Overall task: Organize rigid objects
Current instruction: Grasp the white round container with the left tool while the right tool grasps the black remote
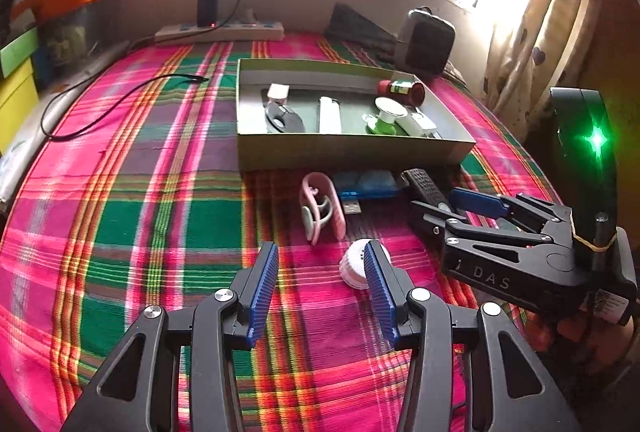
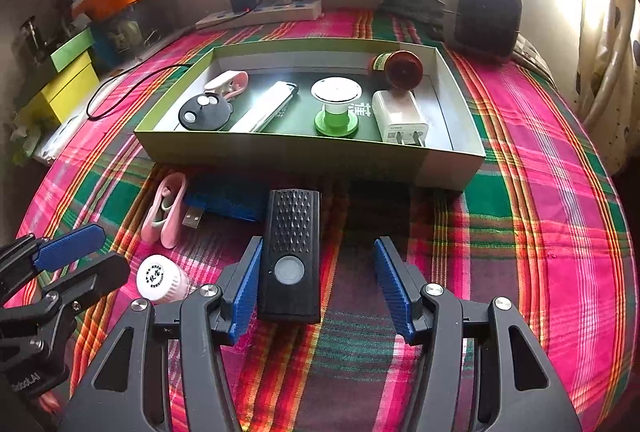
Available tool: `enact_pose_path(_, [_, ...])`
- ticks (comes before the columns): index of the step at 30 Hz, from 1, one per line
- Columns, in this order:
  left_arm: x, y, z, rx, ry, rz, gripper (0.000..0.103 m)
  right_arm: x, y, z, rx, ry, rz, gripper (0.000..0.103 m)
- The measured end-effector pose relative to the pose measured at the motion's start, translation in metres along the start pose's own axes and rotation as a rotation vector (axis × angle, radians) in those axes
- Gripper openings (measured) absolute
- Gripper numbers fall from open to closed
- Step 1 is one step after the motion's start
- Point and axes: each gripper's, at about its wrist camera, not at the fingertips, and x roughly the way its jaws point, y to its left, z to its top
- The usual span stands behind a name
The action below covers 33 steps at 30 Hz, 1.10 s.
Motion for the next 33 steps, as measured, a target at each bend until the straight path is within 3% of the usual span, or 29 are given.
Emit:
enact_pose_path(3, [0.004, -0.005, 0.0, 0.01, 0.014, 0.006, 0.044, 0.0, 0.0, -0.001, -0.017, -0.006, 0.0, 0.053])
enact_pose_path(5, [0.007, -0.01, 0.0, 0.02, 0.023, 0.008, 0.044, -0.001, 0.0, -0.001, -0.026, -0.013, -0.004, 0.04])
enact_pose_path(8, [0.01, -0.014, 0.0, 0.031, 0.031, 0.007, 0.045, -0.002, -0.004, -0.002, -0.034, -0.015, -0.011, 0.029])
enact_pose_path(29, [0.027, -0.033, 0.001, 0.071, 0.059, 0.072, 0.046, -0.011, -0.037, -0.009, -0.013, -0.024, -0.021, 0.028])
enact_pose_path(33, [0.026, -0.031, 0.002, 0.062, 0.054, 0.078, 0.039, -0.011, -0.037, -0.01, -0.015, -0.025, -0.019, 0.028])
